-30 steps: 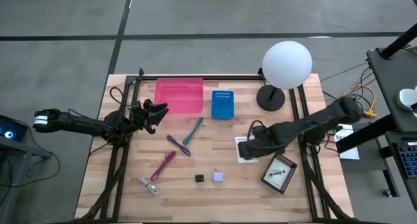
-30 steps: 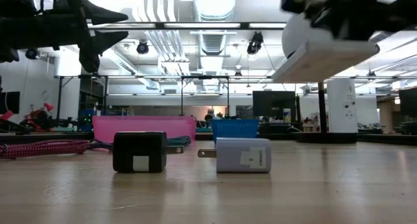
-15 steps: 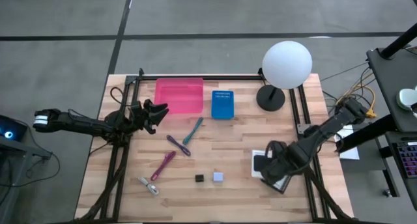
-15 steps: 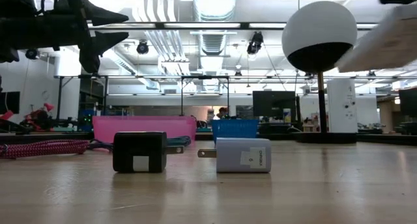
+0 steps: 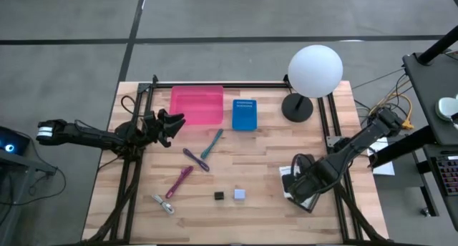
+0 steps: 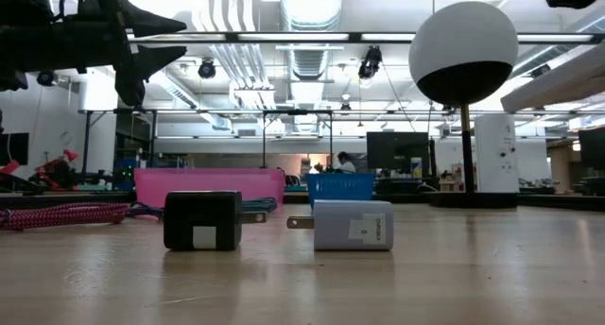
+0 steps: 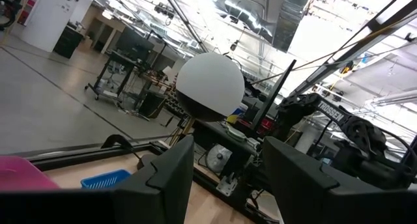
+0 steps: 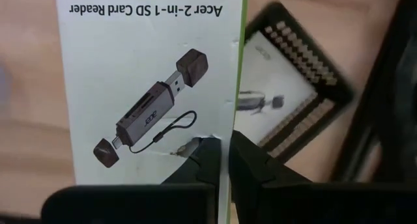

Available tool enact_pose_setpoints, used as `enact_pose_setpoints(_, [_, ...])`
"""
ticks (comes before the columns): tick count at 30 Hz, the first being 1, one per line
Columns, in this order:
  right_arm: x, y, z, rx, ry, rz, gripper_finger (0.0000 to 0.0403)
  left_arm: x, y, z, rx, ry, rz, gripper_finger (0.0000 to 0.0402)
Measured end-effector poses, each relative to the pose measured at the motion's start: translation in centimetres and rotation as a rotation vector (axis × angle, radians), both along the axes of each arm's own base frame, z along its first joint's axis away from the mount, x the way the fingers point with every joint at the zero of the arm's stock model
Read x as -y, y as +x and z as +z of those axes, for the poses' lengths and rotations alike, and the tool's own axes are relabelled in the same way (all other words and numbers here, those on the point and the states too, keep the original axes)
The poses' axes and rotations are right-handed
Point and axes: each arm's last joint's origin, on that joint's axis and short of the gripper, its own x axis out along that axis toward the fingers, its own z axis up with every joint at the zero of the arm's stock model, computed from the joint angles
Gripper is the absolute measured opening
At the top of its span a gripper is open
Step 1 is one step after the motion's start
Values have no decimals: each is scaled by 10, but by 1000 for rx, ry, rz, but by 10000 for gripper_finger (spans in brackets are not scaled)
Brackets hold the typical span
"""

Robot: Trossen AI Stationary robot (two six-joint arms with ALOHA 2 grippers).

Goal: Pick and place items into bin
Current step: Put the white card reader box into the black bin

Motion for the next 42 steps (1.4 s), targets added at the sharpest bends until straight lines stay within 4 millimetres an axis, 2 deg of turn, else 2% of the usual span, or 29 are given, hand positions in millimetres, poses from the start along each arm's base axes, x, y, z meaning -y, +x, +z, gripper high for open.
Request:
enact_pose_setpoints(7, [13,-4,8,-60,18,452,9,0,0,0,2,0,-1,169])
enact_pose_setpoints(10, [19,-5,11,-105,31,689,9,0,0,0,4,-1,-1,169])
enact_pose_setpoints(17, [28,1,14,-91,67,1319,9,0,0,1,9,-1,-1,169])
enact_pose_setpoints(25, [31,-3,5,-123,120,2020,9,0,0,1,11,-1,0,169])
enact_pose_setpoints(29, [35,-3,-4,-202,69,2293,9,0,-1,2,16,-1,0,169])
enact_pose_setpoints(32, [35,-3,-14,-201,67,2422,8,0,-1,2,16,-1,0,169])
enact_pose_setpoints(42, [32,0,-29,-114,56,2442,8,0,-1,1,15,-1,0,169])
